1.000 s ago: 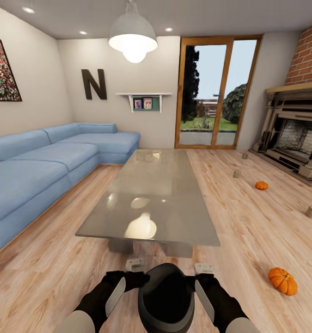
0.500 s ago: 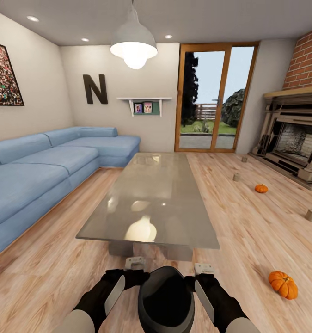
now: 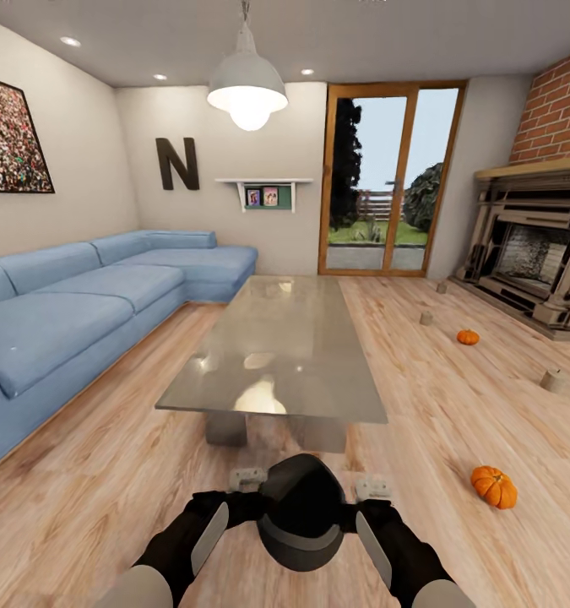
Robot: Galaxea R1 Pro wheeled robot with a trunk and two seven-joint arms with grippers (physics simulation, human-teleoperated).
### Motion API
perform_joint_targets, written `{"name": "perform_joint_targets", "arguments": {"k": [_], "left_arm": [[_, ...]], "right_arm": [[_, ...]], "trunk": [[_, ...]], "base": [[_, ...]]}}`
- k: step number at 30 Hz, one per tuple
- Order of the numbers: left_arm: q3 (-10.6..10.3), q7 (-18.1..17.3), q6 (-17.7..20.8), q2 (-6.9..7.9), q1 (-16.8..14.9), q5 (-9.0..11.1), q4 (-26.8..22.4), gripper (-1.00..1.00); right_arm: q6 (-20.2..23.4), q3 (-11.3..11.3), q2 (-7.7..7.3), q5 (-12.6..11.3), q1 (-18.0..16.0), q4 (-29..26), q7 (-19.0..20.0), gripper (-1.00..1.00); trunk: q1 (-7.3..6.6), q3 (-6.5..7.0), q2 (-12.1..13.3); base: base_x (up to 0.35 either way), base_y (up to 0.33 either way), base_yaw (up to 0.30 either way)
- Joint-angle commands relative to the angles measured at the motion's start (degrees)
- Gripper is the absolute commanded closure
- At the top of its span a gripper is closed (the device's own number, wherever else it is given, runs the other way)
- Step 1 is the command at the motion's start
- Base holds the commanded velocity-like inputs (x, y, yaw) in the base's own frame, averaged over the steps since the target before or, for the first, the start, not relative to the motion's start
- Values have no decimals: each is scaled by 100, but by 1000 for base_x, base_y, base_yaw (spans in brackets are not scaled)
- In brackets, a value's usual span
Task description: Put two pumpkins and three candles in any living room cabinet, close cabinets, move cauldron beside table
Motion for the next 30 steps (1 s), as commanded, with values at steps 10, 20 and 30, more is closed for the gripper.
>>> {"name": "perform_joint_targets", "arguments": {"k": [10,20,30], "left_arm": [[-5,0,26,2,-2,12,-7,-100],[-11,0,26,2,-2,12,-7,-100],[-22,0,26,-1,-2,4,-7,-100]], "right_arm": [[17,27,-4,-60,-2,-14,-56,-100],[17,27,-4,-60,-2,-13,-52,-100],[17,27,-4,-64,-2,-13,-51,-100]], "trunk": [[-5,-6,-3],[-5,45,-3],[-5,111,-3]], "base": [[-345,0,-1],[-343,-11,-162],[-191,-208,-224]]}}
